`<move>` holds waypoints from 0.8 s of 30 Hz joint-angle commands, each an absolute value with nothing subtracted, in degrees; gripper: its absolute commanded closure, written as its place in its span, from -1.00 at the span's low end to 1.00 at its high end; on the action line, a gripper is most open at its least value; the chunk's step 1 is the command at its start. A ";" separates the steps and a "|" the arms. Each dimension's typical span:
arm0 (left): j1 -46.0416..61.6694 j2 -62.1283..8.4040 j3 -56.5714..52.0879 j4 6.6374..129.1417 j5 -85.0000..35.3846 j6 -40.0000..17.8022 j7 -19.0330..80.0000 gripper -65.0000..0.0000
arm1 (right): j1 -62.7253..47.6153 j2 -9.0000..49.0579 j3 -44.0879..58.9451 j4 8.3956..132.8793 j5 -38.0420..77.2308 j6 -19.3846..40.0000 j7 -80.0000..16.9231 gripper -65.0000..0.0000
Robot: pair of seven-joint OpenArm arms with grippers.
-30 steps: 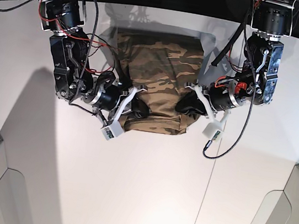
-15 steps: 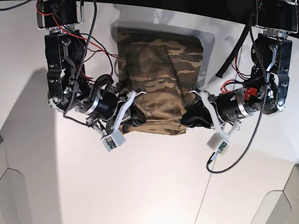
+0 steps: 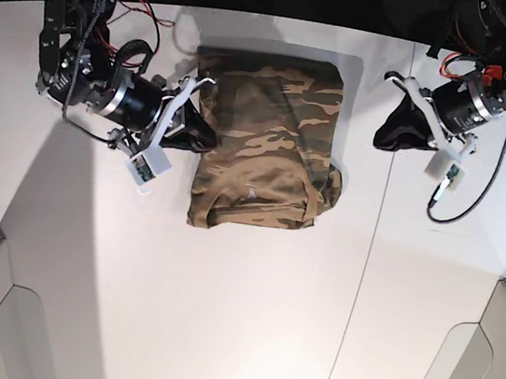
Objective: Fold the T-shirt properly
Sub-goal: 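Open both grippers and raise them away from the folded shirt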
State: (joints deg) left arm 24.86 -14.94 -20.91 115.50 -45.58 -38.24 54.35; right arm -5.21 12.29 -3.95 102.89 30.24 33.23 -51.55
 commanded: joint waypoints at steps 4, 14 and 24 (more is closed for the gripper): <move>32.38 -15.38 -25.45 120.11 -48.84 -38.83 54.26 0.91 | -11.86 16.36 -0.05 109.38 35.07 33.69 -52.77 1.00; 53.06 -14.24 -29.87 121.43 -47.05 -38.81 57.23 0.91 | -28.95 27.75 4.60 113.08 45.43 33.71 -61.78 1.00; 63.18 -14.90 -23.20 113.08 -34.79 -38.68 58.30 0.91 | -44.03 32.34 4.40 109.32 45.45 33.63 -61.91 1.00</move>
State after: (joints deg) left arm 62.28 -14.50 -22.81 112.42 -34.46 -38.41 58.41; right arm -43.48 31.70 4.14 108.73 44.64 33.39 -62.17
